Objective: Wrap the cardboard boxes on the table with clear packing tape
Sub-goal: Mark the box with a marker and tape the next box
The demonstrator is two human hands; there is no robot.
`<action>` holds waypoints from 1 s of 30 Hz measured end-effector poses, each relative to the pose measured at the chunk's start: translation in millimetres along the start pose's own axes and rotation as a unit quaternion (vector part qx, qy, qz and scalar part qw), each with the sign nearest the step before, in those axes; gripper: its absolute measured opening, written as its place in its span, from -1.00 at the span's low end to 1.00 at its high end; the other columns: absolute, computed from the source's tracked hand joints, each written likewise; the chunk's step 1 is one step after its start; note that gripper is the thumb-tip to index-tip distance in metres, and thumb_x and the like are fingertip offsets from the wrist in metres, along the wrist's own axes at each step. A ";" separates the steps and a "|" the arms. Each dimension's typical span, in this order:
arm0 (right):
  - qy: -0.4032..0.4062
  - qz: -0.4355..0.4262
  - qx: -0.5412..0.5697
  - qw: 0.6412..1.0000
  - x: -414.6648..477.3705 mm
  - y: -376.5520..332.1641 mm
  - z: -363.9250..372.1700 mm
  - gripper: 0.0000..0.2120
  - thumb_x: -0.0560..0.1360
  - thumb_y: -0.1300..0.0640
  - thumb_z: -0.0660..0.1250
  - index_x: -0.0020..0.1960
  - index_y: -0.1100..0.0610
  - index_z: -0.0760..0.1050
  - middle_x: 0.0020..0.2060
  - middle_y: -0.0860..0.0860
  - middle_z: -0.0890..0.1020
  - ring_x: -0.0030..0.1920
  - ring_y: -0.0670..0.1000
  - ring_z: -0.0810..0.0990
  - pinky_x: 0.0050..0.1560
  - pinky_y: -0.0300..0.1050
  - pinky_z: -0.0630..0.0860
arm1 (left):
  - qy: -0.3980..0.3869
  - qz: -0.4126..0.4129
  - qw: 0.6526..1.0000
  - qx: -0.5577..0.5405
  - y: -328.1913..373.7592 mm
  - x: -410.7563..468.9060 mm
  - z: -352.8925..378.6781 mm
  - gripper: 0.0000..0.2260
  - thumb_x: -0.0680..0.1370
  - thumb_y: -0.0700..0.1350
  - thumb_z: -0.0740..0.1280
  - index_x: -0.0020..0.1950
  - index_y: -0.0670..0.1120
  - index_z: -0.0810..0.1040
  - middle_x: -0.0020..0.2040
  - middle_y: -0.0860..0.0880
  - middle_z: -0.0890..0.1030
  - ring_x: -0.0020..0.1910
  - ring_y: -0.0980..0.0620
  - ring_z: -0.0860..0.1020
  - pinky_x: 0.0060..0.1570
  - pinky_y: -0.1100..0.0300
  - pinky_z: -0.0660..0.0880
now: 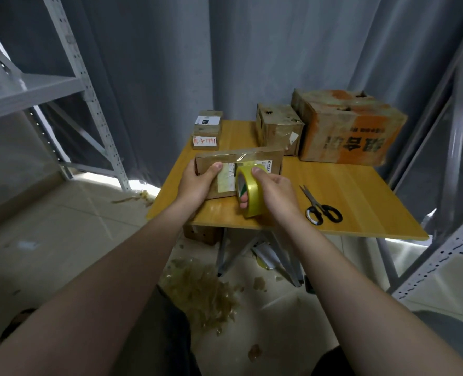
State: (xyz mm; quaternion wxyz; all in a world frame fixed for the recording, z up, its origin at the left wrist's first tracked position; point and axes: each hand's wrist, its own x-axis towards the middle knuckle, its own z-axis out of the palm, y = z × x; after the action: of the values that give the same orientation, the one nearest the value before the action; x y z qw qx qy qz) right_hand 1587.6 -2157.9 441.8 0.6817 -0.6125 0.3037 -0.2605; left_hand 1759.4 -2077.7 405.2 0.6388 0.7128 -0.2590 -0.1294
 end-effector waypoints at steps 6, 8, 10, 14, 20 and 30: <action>0.005 -0.027 -0.023 0.999 46.8 -11.3 -2.5 -0.67 0.69 -0.03 0.27 0.08 0.23 0.62 -0.34 0.17 0.71 -0.41 0.11 0.66 -0.33 -0.05 0.66 | 0.039 -0.001 0.994 -0.102 13.0 25.4 24.8 -0.67 0.61 0.00 0.44 0.34 0.05 0.47 0.15 0.14 0.63 0.12 0.17 0.61 0.10 0.19 0.57; -0.010 -0.049 -0.017 0.999 60.9 -18.0 -3.3 -0.69 0.70 -0.02 0.26 0.07 0.20 0.62 -0.35 0.17 0.70 -0.40 0.12 0.65 -0.31 -0.05 0.66 | 0.044 -0.022 0.990 -0.136 17.3 37.8 29.9 -0.63 0.61 0.02 0.44 0.38 0.02 0.46 0.17 0.08 0.64 0.12 0.08 0.64 0.00 0.10 0.65; -0.020 -0.076 -0.020 0.997 73.2 -22.2 -5.6 -0.73 0.71 0.02 0.24 0.08 0.20 0.61 -0.35 0.15 0.70 -0.40 0.10 0.65 -0.28 -0.06 0.66 | 0.042 -0.057 0.982 -0.173 23.1 49.0 33.0 -0.63 0.61 0.04 0.44 0.38 0.04 0.45 0.18 0.04 0.64 0.08 0.01 0.67 -0.17 -0.01 0.70; -0.032 -0.111 -0.034 0.993 93.5 -19.7 -11.7 -0.72 0.71 0.06 0.23 0.17 0.26 0.57 -0.29 0.19 0.72 -0.33 0.13 0.70 -0.18 0.00 0.69 | 0.058 -0.056 0.981 -0.177 28.6 69.6 38.6 -0.60 0.61 0.05 0.43 0.41 0.04 0.43 0.16 0.03 0.64 0.03 0.01 0.68 -0.27 0.00 0.68; -0.026 -0.117 -0.027 0.992 110.1 -24.6 -12.2 -0.68 0.70 0.01 0.26 0.08 0.26 0.62 -0.33 0.18 0.71 -0.39 0.09 0.68 -0.23 -0.05 0.67 | 0.081 -0.067 0.978 -0.181 23.7 88.7 52.0 -0.59 0.61 0.07 0.43 0.41 0.03 0.44 0.16 0.01 0.65 0.04 -0.04 0.69 -0.18 -0.11 0.71; 0.022 -0.106 -0.032 0.994 101.6 -55.0 -19.5 -0.61 0.67 -0.04 0.29 -0.03 0.29 0.66 -0.37 0.20 0.70 -0.42 0.11 0.68 -0.26 -0.02 0.67 | 0.133 0.010 0.976 -0.172 59.5 92.9 61.9 -0.73 0.58 0.03 0.47 0.20 -0.02 0.53 0.07 -0.01 0.68 0.00 0.03 0.68 0.03 -0.11 0.68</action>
State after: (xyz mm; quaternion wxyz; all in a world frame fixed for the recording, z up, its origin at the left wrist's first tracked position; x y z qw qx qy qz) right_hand 1643.3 -2251.2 485.5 0.6232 -0.6570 0.2600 -0.3352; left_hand 1792.6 -2182.6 467.6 0.7819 0.6006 -0.1521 -0.0698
